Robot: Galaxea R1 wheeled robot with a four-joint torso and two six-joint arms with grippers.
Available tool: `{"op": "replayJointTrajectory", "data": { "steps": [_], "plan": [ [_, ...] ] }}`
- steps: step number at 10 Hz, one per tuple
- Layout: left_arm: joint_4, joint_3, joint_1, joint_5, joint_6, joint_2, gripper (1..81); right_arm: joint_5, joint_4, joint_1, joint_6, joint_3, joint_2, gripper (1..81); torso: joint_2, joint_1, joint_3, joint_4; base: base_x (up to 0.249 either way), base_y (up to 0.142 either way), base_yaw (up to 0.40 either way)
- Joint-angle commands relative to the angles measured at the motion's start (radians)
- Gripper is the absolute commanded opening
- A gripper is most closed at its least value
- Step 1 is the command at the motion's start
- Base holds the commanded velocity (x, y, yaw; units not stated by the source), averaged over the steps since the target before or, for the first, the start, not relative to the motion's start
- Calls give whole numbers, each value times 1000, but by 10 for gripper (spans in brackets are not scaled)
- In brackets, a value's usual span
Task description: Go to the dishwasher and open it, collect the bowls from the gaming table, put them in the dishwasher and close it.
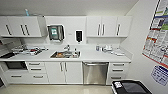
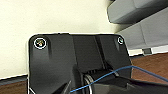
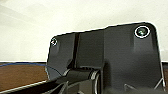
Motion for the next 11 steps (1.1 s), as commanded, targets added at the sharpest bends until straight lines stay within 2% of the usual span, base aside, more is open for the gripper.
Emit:
{"op": "replayJointTrajectory", "data": {
  "steps": [1,11],
  "plan": [
    [9,25,-61,53,6,-17,811,-49,2,52,-2,18,-16,811,0,0,0,0,83,0,0],
    [16,24,-61,46,14,-19,811,-49,1,52,-2,38,-16,811,0,0,0,0,82,0,0]
  ]
}}
